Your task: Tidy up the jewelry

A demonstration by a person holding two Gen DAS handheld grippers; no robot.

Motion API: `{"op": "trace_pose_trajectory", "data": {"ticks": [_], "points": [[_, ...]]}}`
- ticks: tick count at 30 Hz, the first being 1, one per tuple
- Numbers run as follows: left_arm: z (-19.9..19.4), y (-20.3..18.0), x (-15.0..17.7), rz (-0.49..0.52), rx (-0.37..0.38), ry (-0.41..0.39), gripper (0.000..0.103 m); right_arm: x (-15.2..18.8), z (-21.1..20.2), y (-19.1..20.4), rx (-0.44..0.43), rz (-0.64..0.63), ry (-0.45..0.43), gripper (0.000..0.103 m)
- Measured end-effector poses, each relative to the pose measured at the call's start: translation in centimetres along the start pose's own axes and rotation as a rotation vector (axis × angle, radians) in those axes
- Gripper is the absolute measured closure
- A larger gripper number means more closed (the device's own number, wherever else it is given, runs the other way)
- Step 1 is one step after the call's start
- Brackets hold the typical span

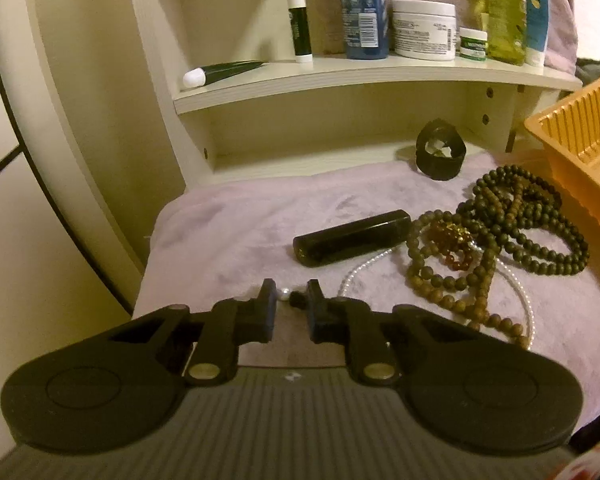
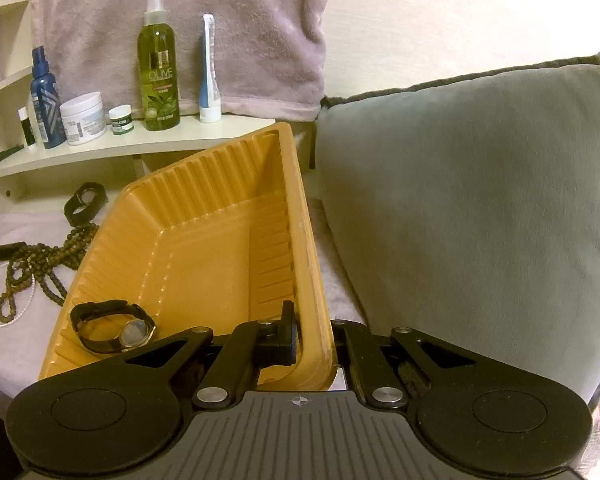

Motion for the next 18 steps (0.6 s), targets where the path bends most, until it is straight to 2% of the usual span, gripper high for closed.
{"op": "trace_pose_trajectory", "data": {"ticks": [4,6,14,18], "points": [[-0.6,-0.4,-0.2,0.009,0.004,-0.007,0.091,0.0,-0.1,0.1,0.000,0.002,-0.002,0.098],[-1.1,-0.6,-0.5,0.012,0.005,-0.013,0.098,0.0,-0.2,0.1,-0.003,0.004,-0.006,0.098],[-3.4,-2.2,-1.8,0.000,0.025,-0.055,0.098,0.1,-0.5,0.1,-0.018,0.015,-0.021,0.099],[-4.7,-4.0,-3.0,-0.002,0.079,-0.077,0.098,0.3,-0.6,0.0,-0.023,0.021,-0.026,0.099]]}}
Point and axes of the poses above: each gripper's, at about its wrist camera, not at the fingertips, and z roughly the way its jaws point, y to its left, x to its underside, the point moved 2 cm from there along z, roughly the way its jaws point, and after that the axes turned 5 degrees about -y, right-handed, at the moved point
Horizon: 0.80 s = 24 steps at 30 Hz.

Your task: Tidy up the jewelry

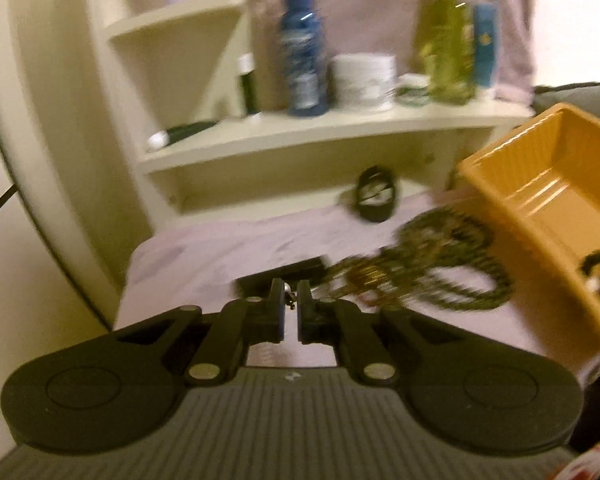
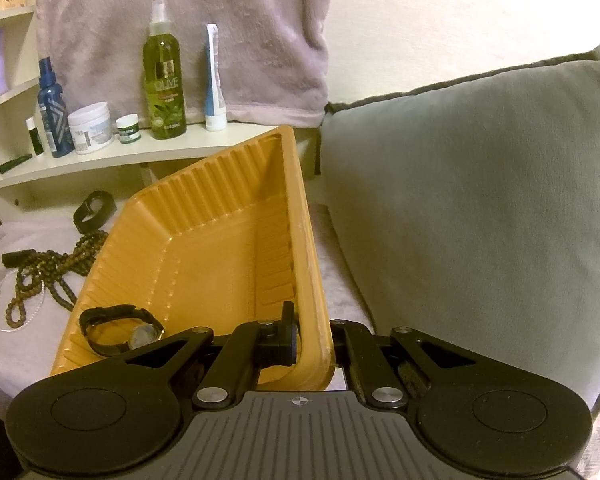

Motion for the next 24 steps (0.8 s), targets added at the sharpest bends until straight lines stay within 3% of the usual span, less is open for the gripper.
{"op": "trace_pose_trajectory", "data": {"ticks": [10,13,22,24], "points": [[-2.7,-9.7,-3.4,-0.019,0.305,-0.060,0.098,0.1,-0.2,0.0,-0.006,0.008,-0.003,0.099],[-2.8,-12.4,-3.6,0.004,0.361,-0.061,0.098,0.1,-0.3,0.0,-0.008,0.009,-0.006,0.099],[-1.6,-16.1,-3.5,0.043,0.409,-0.038,0.097,0.2,-0.4,0.0,-0.013,0.018,-0.010,0.098],[-1.4,-16.1,-3.4,0.038,0.399,-0.034,0.083,0.2,-0.5,0.0,-0.014,0.019,-0.010,0.098]]}}
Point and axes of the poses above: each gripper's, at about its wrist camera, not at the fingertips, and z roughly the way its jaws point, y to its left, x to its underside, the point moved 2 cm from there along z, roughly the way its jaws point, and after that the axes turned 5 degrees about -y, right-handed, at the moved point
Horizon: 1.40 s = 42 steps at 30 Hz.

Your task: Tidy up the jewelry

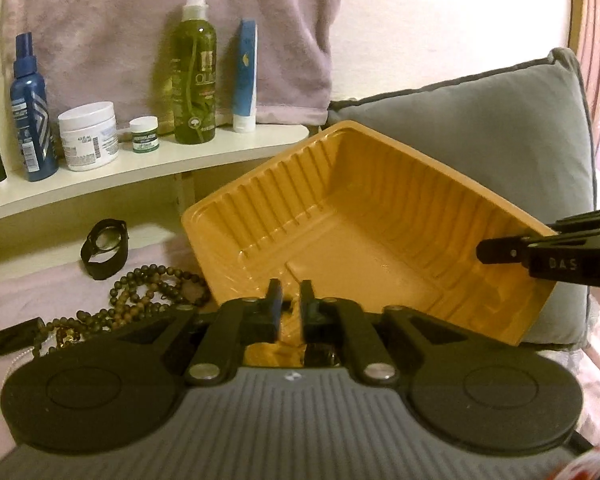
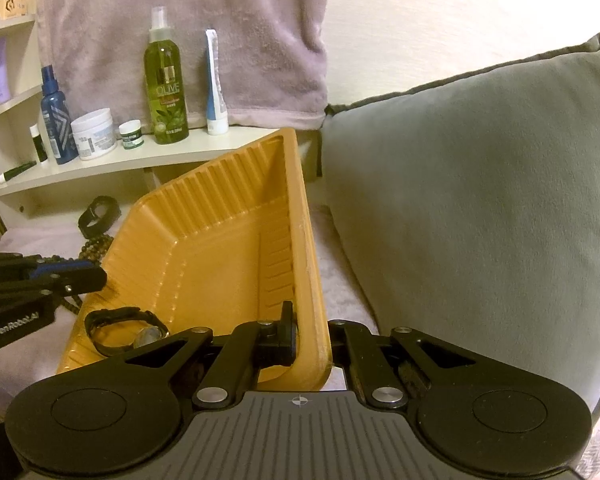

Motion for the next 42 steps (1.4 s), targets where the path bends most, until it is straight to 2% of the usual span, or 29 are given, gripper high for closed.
{"op": "trace_pose_trajectory", "data": {"ticks": [6,14,17,23,31,36,42], "points": [[-1.7,1.4,0.4,-0.014,-0.058,-0.031,0.081,0.0,0.0,0.0,0.001,0.002,0.001,0.098],[-6.1,6.2,2.7,-0.079,-0.270,-0.044,0.081,0.1,0.0,0.0,0.001,0.001,0.001,0.098],[-7.1,8.2,4.1,-0.079,-0.365,-0.026,0.081,0.2,0.1,-0.1,0.004,0.000,0.003,0.098],[-7.8,11.9,6.7,-0.089,-0.480,0.019,0.081,0.3,0.2,-0.2,0.008,-0.009,0.006,0.099],[-5.7,14.1,8.4,-0.024,-0.457,0.063,0.082,0.2,0.4,0.0,0.015,-0.023,0.014,0.099],[-4.8,15.3,8.9,-0.015,-0.429,0.101,0.087,0.2,0.5,0.1,0.023,-0.027,0.017,0.099],[-4.9,15.7,9.2,-0.009,-0.415,0.118,0.088,0.2,0.6,0.3,0.028,-0.028,0.017,0.099]]}}
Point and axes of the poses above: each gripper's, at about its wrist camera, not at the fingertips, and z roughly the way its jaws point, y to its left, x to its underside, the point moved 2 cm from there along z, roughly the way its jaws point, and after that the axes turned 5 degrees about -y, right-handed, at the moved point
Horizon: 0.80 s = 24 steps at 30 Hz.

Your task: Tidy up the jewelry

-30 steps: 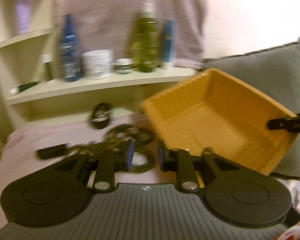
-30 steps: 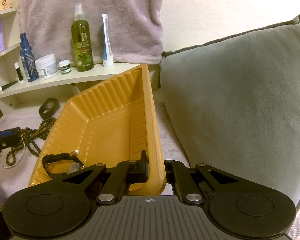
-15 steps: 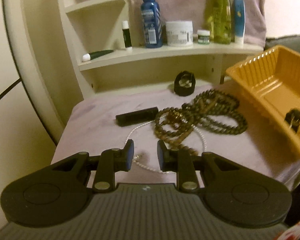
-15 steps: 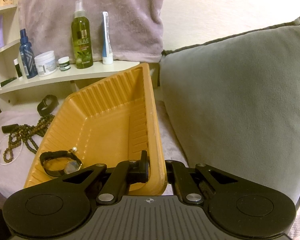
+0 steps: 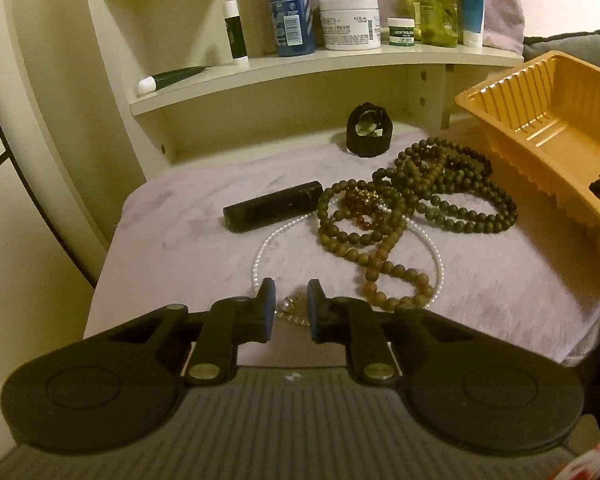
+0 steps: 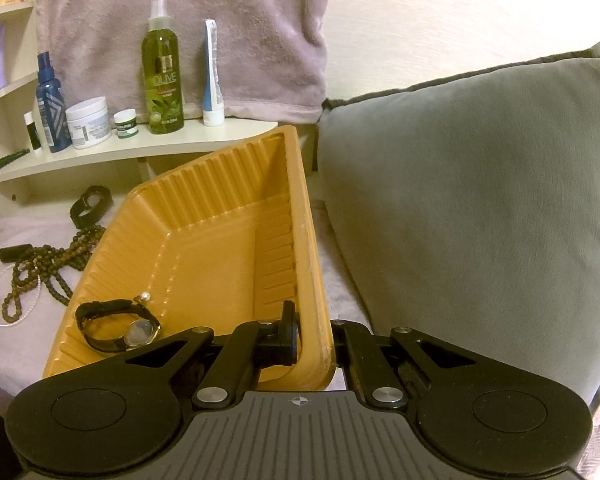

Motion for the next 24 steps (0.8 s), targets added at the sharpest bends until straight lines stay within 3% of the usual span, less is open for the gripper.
{"op": "trace_pose_trajectory", "data": {"ticks": [4,12,18,24], "points": [[-0.1,-0.2,0.1,0.017,-0.003,0.004,0.097,0.0,0.0,0.0,-0.001,0.001,0.000,0.099],[-1.3,-1.2,-1.0,0.018,0.002,-0.025,0.097,-0.1,-0.1,-0.2,-0.009,0.007,-0.006,0.099],[-3.5,-3.8,-3.9,-0.019,0.094,-0.092,0.097,0.0,-0.2,-0.2,-0.013,0.013,-0.011,0.099],[-5.3,-8.4,-6.8,-0.028,0.240,-0.145,0.097,0.0,-0.3,-0.4,-0.017,0.021,-0.014,0.099]]}}
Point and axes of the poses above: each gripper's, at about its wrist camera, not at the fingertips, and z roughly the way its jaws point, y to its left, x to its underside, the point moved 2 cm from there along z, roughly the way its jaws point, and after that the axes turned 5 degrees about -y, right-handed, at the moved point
